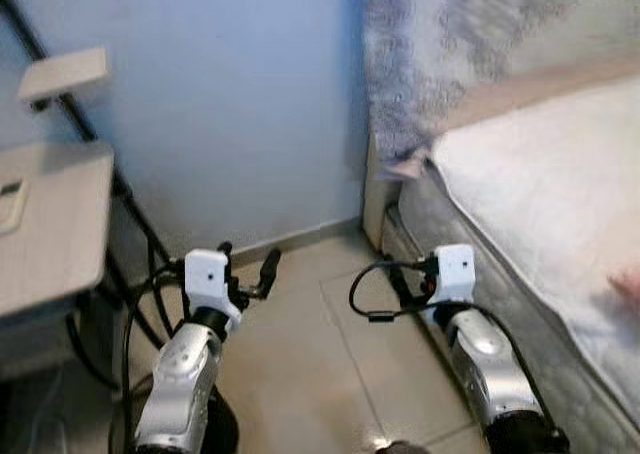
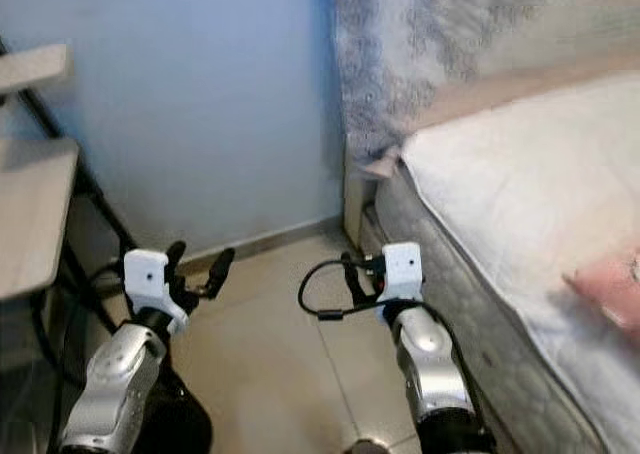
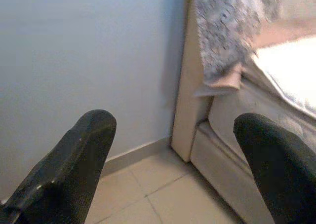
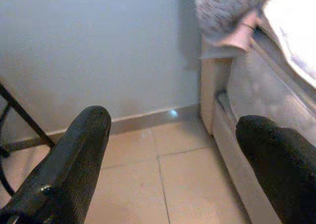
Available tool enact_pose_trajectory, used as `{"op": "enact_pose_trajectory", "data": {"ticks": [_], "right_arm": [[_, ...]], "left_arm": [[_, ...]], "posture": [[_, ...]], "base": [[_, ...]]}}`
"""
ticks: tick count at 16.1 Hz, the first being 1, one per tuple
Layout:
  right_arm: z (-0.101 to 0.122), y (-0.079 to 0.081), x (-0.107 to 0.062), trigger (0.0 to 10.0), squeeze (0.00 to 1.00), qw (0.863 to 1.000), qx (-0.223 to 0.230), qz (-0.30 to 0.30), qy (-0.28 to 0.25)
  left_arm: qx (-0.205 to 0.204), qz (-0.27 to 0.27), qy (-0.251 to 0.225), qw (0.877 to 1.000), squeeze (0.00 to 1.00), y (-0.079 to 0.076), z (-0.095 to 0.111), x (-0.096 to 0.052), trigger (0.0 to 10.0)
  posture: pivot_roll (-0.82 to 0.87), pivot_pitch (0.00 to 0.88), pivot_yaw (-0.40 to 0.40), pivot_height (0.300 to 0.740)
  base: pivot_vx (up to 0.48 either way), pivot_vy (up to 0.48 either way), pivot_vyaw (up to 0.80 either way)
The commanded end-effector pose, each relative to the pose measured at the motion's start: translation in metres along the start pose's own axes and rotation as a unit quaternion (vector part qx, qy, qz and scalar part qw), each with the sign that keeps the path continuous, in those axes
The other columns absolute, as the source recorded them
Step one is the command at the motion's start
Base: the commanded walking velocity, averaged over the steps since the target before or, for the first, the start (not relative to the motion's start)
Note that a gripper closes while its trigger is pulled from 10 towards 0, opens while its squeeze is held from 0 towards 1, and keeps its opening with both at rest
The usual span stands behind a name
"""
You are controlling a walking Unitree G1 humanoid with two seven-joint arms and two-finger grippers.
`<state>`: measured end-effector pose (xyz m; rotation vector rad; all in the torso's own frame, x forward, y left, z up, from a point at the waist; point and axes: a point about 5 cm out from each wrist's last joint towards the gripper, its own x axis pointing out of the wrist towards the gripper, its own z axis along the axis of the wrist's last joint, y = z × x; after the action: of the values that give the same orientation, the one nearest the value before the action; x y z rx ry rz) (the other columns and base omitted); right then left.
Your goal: Clean up the room
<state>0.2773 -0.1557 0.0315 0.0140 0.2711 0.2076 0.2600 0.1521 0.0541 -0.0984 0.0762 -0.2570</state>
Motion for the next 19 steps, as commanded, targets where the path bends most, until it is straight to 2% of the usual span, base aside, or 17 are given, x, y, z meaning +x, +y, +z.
{"op": "enact_pose_trajectory", "data": {"ticks": [1, 2, 5, 14, 15, 16, 17, 19], "right_arm": [[0.006, 0.001, 0.0, 10.0, 0.0, 1.0, -0.003, -0.001, -0.014], [0.006, 0.001, 0.0, 10.0, 0.0, 1.0, -0.002, -0.002, -0.015], [0.007, -0.003, 0.002, 10.0, 0.0, 1.0, -0.005, -0.007, -0.015], [0.009, 0.006, 0.007, 10.0, 0.0, 1.0, -0.018, 0.007, -0.022], [0.012, 0.003, 0.005, 10.0, 0.0, 0.999, -0.008, -0.009, -0.035], [0.013, 0.0, 0.003, 10.0, 0.0, 0.999, -0.003, -0.019, -0.04], [0.012, -0.001, -0.001, 10.0, 0.0, 0.999, -0.018, -0.01, -0.034], [0.008, -0.007, -0.004, 10.0, 0.0, 0.999, -0.045, -0.007, -0.016]], "left_arm": [[0.007, -0.014, -0.001, 1.0, 0.0, -0.003, 0.001, 0.003, 10.0], [0.02, -0.019, -0.002, 1.0, 0.0, -0.004, 0.003, 0.005, 10.0], [0.018, -0.042, -0.005, 0.999, 0.0, -0.01, 0.004, 0.011, 10.0], [0.041, -0.038, -0.01, 0.998, 0.0, -0.002, 0.007, 0.014, 10.0], [0.025, -0.026, -0.005, 0.999, 0.0, 0.001, 0.004, 0.011, 10.0], [-0.012, 0.0, 0.002, 1.0, 0.0, 0.008, -0.001, 0.007, 10.0], [-0.066, 0.046, 0.019, 0.997, 0.0, 0.021, -0.012, -0.004, 10.0], [-0.089, 0.064, 0.038, 0.993, 0.0, 0.025, -0.024, -0.017, 10.0]], "posture": [[-0.19, 0.0, 0.133, 0.74], [-0.19, 0.0, 0.141, 0.74], [-0.19, 0.0, 0.149, 0.74], [-0.17, 0.0, 0.132, 0.74], [-0.17, 0.0, 0.129, 0.74], [-0.18, 0.0, 0.129, 0.74], [-0.19, 0.0, 0.127, 0.74], [-0.19, 0.0, 0.121, 0.74]], "base": [[0.0, 0.352, -0.76], [0.0, 0.0, -0.76], [0.0, -0.459, -0.76], [0.0, 0.0, -0.75], [0.0, 0.0, -0.74], [0.0, 0.0, -0.74], [0.0, 0.0, -0.74], [0.0, 0.0, -0.74]]}}
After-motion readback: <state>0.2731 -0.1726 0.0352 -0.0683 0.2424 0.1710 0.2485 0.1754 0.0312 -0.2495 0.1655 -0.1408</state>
